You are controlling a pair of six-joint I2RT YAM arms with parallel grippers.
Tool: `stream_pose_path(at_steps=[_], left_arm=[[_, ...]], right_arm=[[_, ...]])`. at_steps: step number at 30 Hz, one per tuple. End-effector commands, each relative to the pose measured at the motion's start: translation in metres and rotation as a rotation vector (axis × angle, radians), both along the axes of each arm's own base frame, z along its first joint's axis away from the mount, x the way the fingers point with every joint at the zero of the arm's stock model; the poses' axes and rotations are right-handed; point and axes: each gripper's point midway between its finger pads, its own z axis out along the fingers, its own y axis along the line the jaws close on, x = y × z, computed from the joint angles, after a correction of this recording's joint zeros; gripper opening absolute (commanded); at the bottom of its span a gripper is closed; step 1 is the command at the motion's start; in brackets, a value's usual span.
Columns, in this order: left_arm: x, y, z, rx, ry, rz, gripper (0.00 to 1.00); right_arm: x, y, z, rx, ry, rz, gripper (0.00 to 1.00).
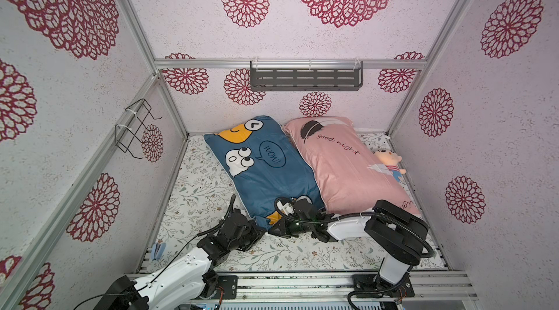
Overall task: Zip up pillowcases
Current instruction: Zip the zipper on the pillowcase.
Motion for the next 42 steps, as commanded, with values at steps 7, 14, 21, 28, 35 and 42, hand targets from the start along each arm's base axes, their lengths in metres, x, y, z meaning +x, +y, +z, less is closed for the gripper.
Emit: stream_pose_path(at_steps=[7, 14, 21, 28, 35, 42], left_arm=[[-0.001, 0.011, 0.012, 0.015, -0.011, 0.022, 0.00], [-0.007, 0.027, 0.013, 0.027, 0.000, 0.052, 0.00], [-0.009, 0.045, 0.012, 0.068, 0.020, 0.073, 0.00], [-0.008, 0.059, 0.014, 0.089, 0.032, 0.096, 0.00], [-0.007, 0.073, 0.016, 0.112, 0.039, 0.127, 0.00], [-0.003, 0.088, 0.020, 0.130, 0.040, 0.157, 0.00]], right_arm=[[0.006, -0.003, 0.009, -0.069, -0.082, 0.004, 0.00], [0.008, -0.010, 0.008, -0.109, -0.104, -0.009, 0.00], [0.017, -0.025, 0.010, -0.183, -0.152, -0.034, 0.00], [0.026, -0.047, 0.007, -0.320, -0.217, -0.056, 0.00], [0.038, -0.062, 0.009, -0.384, -0.252, -0.110, 0.00], [0.045, -0.071, 0.013, -0.424, -0.285, -0.141, 0.00]])
